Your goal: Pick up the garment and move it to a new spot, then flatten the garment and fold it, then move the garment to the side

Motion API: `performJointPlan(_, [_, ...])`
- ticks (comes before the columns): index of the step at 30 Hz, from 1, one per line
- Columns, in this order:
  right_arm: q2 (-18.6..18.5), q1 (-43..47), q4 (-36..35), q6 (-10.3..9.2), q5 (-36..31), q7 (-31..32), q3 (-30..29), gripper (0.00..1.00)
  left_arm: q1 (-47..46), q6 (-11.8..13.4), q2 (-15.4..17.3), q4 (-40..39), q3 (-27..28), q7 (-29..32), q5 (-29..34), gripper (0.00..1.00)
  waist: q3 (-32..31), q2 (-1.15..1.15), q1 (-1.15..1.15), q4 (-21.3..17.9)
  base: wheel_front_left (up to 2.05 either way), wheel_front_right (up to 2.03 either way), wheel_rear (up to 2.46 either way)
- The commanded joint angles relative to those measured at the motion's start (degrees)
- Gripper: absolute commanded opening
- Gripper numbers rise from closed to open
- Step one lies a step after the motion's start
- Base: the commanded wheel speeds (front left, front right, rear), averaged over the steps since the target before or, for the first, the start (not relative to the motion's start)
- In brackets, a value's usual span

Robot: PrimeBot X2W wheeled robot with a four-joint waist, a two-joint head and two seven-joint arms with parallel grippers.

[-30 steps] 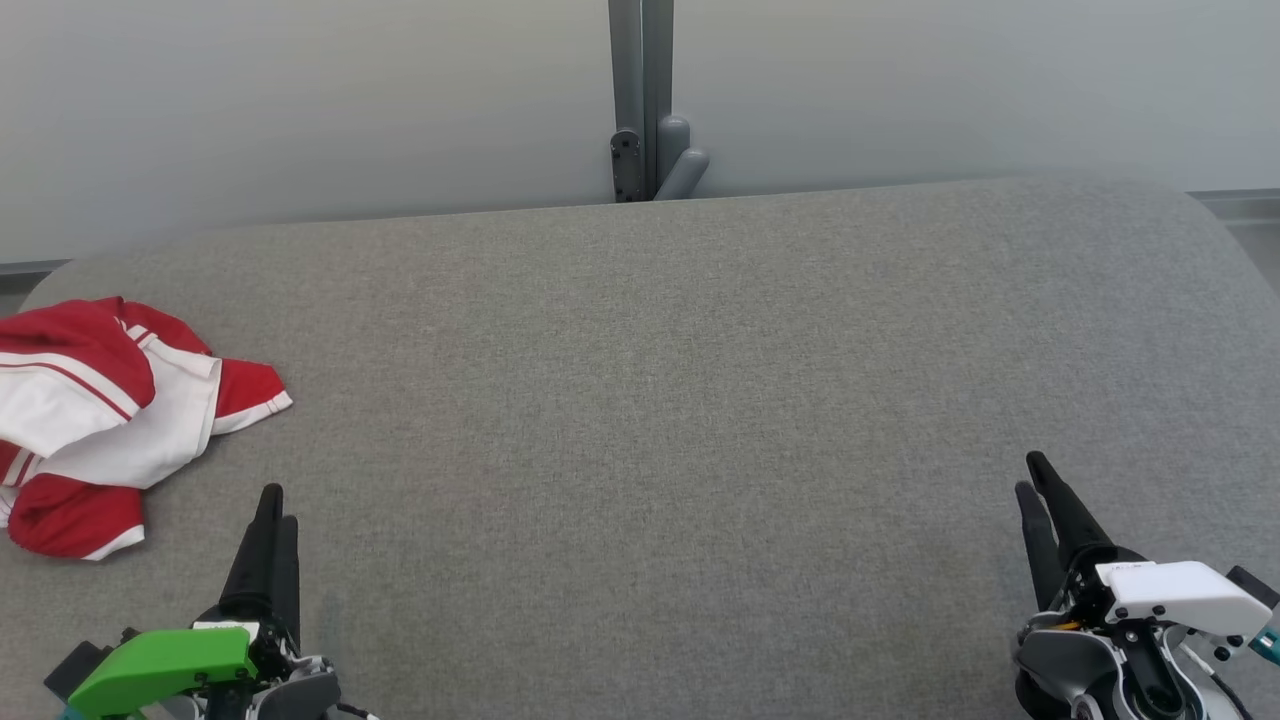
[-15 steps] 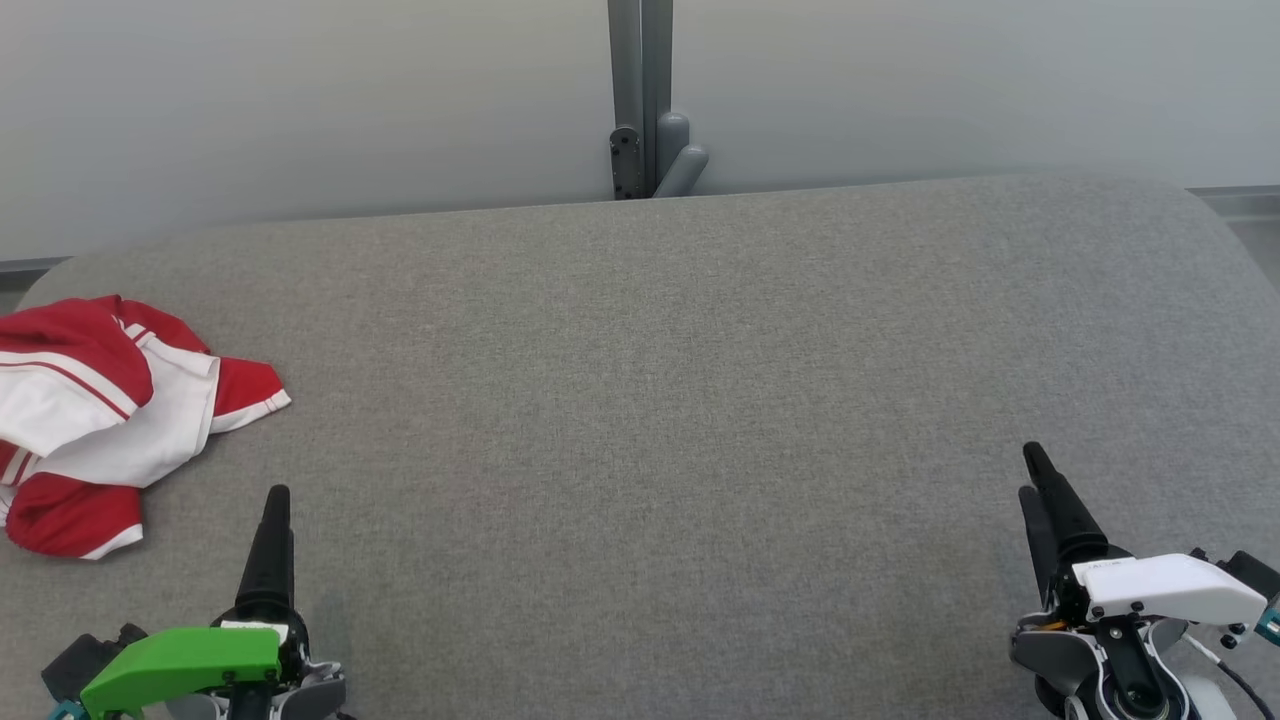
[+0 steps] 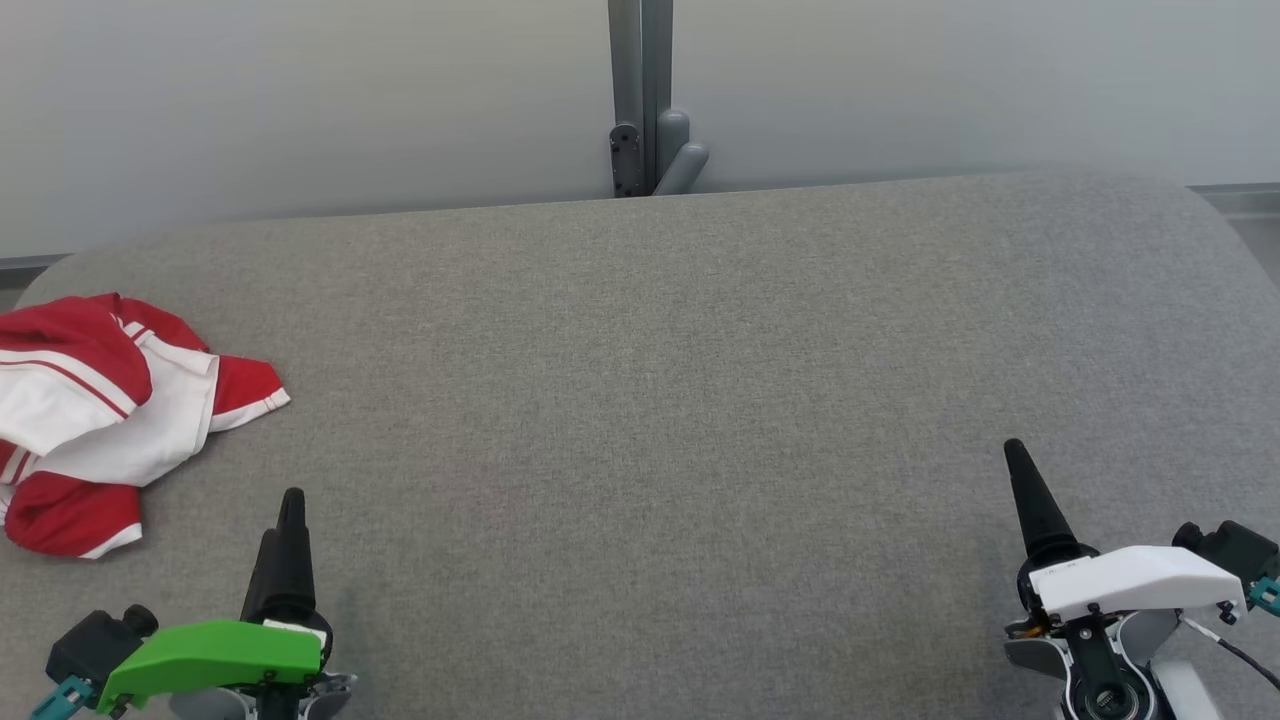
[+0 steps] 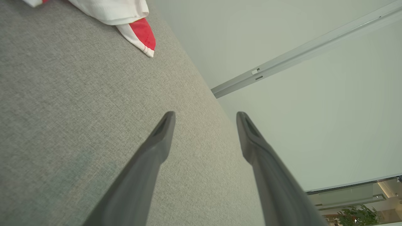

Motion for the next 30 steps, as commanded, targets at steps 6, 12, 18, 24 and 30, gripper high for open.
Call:
performJointPlan(6, [-0.5, -1.7, -0.6, 0.02, -7.6, -1.7, 0.6, 1.00, -1.9, 0.5, 0.3, -0.1, -0.7, -1.6, 7.9, 1.00, 0.0, 0.13, 0.00, 0.0, 0.00, 0.00, 0.00])
performJointPlan(12, [-0.3, -1.7, 0.0, 0.02, -13.4, -2.9, 0.7, 1.00, -2.0, 0.9, 0.3, 0.3, -0.9, -2.8, 13.0, 1.00, 0.0, 0.16, 0.00, 0.0, 0.00, 0.00, 0.00])
performJointPlan(18, [0.0, -1.8, 0.4, 0.03, -19.4, -4.2, 0.7, 1.00, -2.0, 1.3, 0.3, 0.3, -1.4, -4.1, 18.4, 1.00, 0.1, 0.18, 0.00, 0.0, 0.00, 0.00, 0.00])
performJointPlan(24, [0.0, -2.0, 0.7, 0.03, -24.2, -5.3, 1.4, 1.00, -2.1, 1.5, 0.4, 0.3, -1.8, -5.2, 23.0, 1.00, 0.2, 0.21, 0.00, 0.0, 0.00, 0.00, 0.00])
performJointPlan(30, [0.0, -2.1, 1.0, 0.03, -28.7, -6.3, 1.0, 1.00, -2.1, 1.9, 0.4, 0.6, -2.2, -6.3, 27.3, 1.00, 0.2, 0.23, 0.00, -0.1, 0.00, 0.00, 0.00])
